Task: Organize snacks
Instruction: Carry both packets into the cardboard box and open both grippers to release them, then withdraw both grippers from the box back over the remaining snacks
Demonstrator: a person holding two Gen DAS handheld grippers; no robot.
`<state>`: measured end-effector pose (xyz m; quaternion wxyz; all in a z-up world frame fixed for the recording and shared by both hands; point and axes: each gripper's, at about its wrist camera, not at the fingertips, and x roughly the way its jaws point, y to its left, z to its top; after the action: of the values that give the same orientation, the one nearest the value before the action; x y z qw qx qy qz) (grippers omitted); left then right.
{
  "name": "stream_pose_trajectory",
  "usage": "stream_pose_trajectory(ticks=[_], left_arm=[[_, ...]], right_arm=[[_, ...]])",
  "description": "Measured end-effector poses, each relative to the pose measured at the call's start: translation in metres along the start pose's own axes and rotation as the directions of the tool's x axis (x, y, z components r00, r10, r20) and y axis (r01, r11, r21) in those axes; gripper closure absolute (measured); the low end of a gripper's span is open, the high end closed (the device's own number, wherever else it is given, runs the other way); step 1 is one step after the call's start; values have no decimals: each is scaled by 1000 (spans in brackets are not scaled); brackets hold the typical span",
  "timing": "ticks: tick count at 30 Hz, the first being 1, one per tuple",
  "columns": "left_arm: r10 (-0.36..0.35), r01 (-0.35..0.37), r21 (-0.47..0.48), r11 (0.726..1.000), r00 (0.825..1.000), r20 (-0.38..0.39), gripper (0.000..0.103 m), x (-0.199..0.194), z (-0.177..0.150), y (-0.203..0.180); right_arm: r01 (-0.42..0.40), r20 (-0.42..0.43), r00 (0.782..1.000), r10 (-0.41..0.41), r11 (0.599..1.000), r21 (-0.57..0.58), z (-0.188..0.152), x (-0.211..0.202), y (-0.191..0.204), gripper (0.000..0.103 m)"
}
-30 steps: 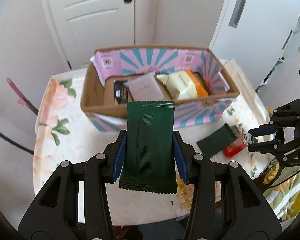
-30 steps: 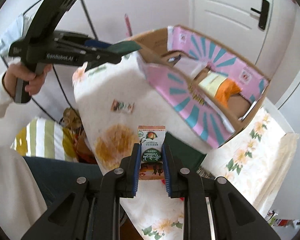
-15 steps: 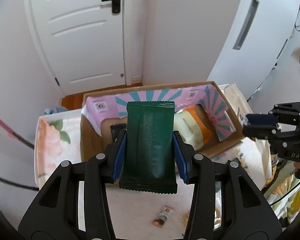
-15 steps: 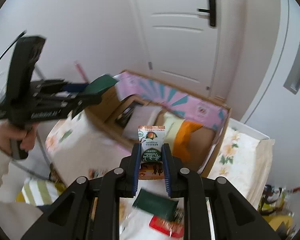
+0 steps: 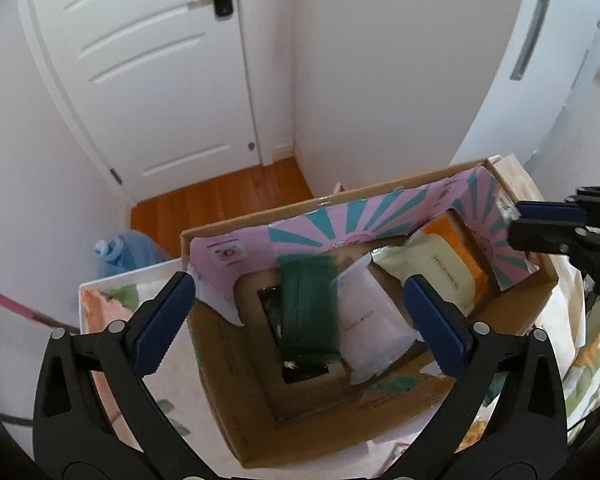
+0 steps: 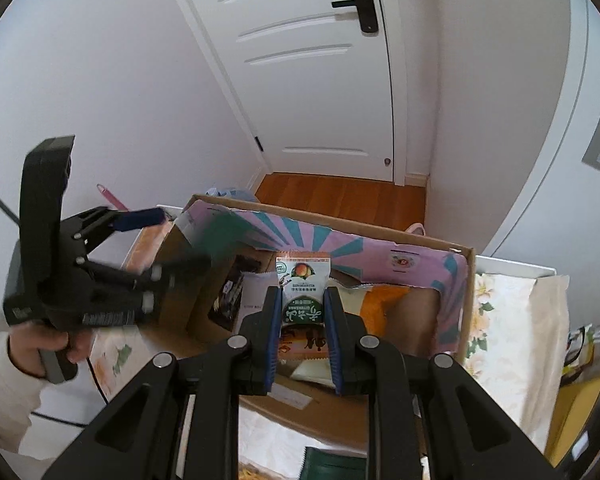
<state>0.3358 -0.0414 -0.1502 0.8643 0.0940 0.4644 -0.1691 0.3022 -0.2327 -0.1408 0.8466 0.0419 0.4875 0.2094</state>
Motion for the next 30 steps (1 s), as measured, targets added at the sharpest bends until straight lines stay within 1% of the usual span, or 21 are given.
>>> stream_pose_trajectory(ticks=[3, 5, 11, 16, 17, 18, 19, 20, 21, 23, 26, 28, 30], left_arm=[[8, -8, 26, 1000, 1000, -3, 0, -1, -5, 2], [0, 0, 28, 1000, 1000, 4, 0, -6, -11, 5], [-1, 1, 8, 1000, 1000, 31, 0, -26, -26, 16], [-37, 38, -33, 999, 998, 47, 0, -41, -37, 28], [-38, 40, -38, 998, 998, 47, 0, -42, -39, 30], [-34, 36, -43, 998, 998, 48, 0, -44, -42, 32], [-30, 32, -46, 998, 998, 50, 0, -46, -44, 33], [-26, 29, -50, 998, 998, 54, 0, -48, -47, 34], [-21, 25, -55, 998, 998, 58, 0, -50, -49, 35], [-12, 16, -64, 998, 998, 61, 0, -53, -54, 37], [4, 0, -68, 998, 998, 70, 0, -58, -60, 36], [28, -24, -64, 998, 997, 70, 0, -58, -64, 33], [28, -24, -63, 998, 997, 66, 0, -57, -67, 31]], right_arm=[[9, -6, 1000, -9, 1000, 30, 0, 7, 1, 84], [6, -11, 1000, -5, 998, 59, -1, 11, 1, 84], [2, -27, 1000, 1, 992, 127, 1, 25, 4, 84], [-4, -24, 1000, 8, 987, 163, 9, 34, 10, 83], [3, -30, 1000, 2, 986, 168, 11, 38, 11, 78], [13, -38, 999, -6, 985, 173, 12, 41, 11, 63], [23, -44, 999, -15, 983, 180, 13, 44, 11, 51], [29, -35, 999, -22, 981, 194, 13, 44, 9, 28], [26, -23, 999, -22, 978, 207, 13, 43, 7, 20], [4, -7, 1000, -2, 972, 234, 12, 37, 1, 20], [1, 28, 1000, -8, 967, 254, 7, 14, -5, 20], [22, 43, 999, -33, 967, 252, 2, -2, -8, 20], [55, 48, 996, -69, 968, 245, -5, -19, -12, 20]])
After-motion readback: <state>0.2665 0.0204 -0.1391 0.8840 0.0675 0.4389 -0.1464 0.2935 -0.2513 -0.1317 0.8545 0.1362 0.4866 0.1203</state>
